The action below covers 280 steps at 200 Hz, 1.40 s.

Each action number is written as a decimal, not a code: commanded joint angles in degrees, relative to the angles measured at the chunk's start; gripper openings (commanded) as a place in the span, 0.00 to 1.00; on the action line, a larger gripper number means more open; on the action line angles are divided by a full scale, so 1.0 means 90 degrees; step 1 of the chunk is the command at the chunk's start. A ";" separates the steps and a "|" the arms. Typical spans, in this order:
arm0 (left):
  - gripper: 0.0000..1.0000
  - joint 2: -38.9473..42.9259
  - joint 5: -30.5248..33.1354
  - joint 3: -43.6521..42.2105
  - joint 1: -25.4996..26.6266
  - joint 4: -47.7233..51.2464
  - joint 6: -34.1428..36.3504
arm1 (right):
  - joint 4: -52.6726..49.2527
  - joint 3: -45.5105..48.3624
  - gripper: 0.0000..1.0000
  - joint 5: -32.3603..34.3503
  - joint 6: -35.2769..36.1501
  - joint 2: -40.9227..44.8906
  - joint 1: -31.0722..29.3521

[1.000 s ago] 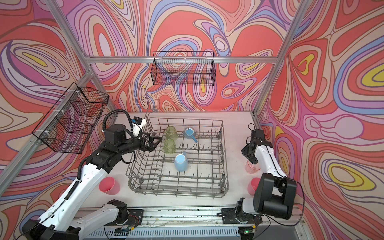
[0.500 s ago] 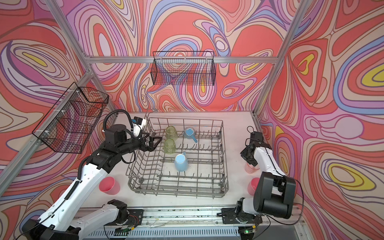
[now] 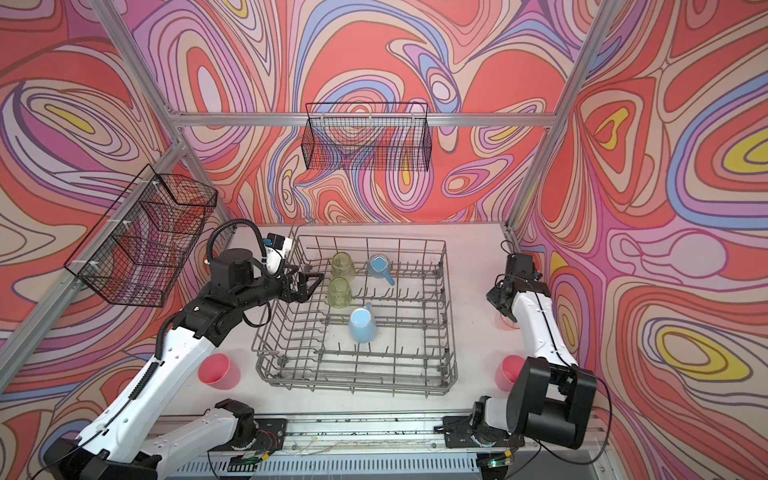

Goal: Load the cups into the dish rack
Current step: 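Lower the right gripper and grasp the translucent pink cup, then lift the translucent pink cup and carry it toward the left gripper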

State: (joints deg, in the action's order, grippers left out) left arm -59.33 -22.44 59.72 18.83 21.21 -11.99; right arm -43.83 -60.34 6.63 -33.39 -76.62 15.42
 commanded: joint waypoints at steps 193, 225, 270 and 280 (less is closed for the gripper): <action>1.00 -0.0165 0.0256 -0.0094 0.0036 -0.0038 0.0141 | 0.3362 -0.1356 0.00 -0.2462 0.1431 0.0847 -0.2121; 1.00 -0.0234 0.0222 -0.0108 0.0033 -0.0090 0.0093 | 0.3961 -0.1335 0.00 -0.3856 0.1469 0.0588 -0.2365; 1.00 -0.0268 0.0100 -0.0137 0.0035 -0.0271 -0.0087 | 0.5341 -0.0972 0.00 -0.5617 0.1244 0.0184 -0.2597; 1.00 -0.0269 0.0075 -0.0151 0.0036 -0.0344 -0.0156 | 0.5751 -0.0860 0.00 -0.5931 0.1157 0.0100 -0.2639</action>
State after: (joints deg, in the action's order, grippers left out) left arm -61.52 -20.82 59.40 18.83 20.88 -12.23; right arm -3.57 -70.13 -35.07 -21.76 -74.24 -7.53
